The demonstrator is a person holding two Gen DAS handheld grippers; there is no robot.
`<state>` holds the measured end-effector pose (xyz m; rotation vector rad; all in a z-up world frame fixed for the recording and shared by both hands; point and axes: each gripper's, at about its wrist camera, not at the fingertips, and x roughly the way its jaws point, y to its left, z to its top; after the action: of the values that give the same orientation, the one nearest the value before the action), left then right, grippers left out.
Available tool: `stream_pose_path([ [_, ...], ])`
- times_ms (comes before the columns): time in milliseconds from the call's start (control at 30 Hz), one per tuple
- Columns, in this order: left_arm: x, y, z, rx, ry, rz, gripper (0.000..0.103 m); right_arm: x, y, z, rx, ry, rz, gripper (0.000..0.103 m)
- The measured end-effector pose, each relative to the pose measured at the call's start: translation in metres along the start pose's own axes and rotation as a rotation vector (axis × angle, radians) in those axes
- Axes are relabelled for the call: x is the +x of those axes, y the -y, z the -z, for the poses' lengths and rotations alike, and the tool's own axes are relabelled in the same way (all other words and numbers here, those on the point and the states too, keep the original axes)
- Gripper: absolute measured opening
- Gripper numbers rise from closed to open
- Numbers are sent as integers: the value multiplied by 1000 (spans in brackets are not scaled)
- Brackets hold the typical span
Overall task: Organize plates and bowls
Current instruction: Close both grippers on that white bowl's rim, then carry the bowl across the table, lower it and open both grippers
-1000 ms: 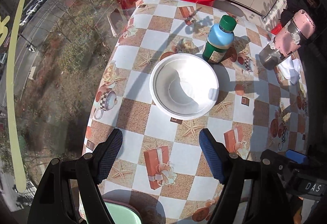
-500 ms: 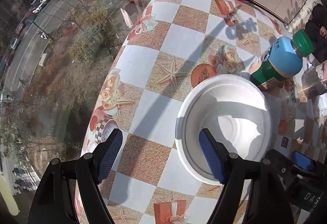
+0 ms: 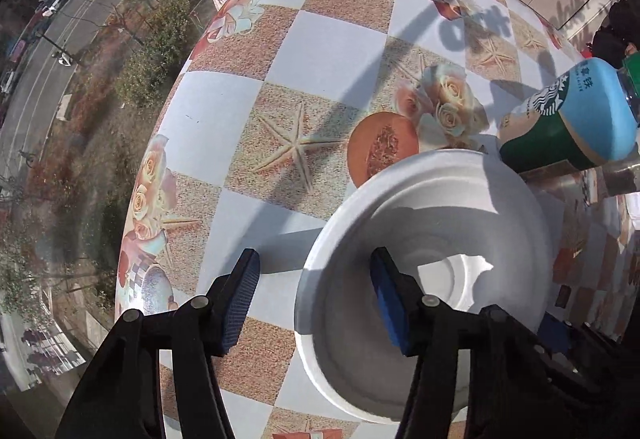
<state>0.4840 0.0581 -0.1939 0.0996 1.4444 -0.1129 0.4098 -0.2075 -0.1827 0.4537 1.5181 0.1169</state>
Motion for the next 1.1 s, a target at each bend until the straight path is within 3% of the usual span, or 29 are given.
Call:
stream_pose_path([
  [33,0,3,2,19,-23,28,41,-1,-1,1,-3,-3,-7,21],
  [100,-1,14,8,76,-38,36,38,-1,-7,7,-29,-10,34,17],
  [300,-10,28,51,138,-48,26,38,0,4,56,-44,-90,31,17],
  [467,-18,39,113,181,-58,16,38,-3,12,115,-37,-144,55,18],
  [600,-23,38,174,163,-91,41,38,-4,9,164,-101,-174,129,18],
  [733,-29,32,225,154,-114,51,38,-3,3,205,-121,-196,142,18],
  [867,-37,28,248,134,-166,74,38,-15,-8,229,-139,-179,171,18],
  [1100,-78,27,267,178,-116,83,39,-49,-21,246,-150,-140,174,18],
])
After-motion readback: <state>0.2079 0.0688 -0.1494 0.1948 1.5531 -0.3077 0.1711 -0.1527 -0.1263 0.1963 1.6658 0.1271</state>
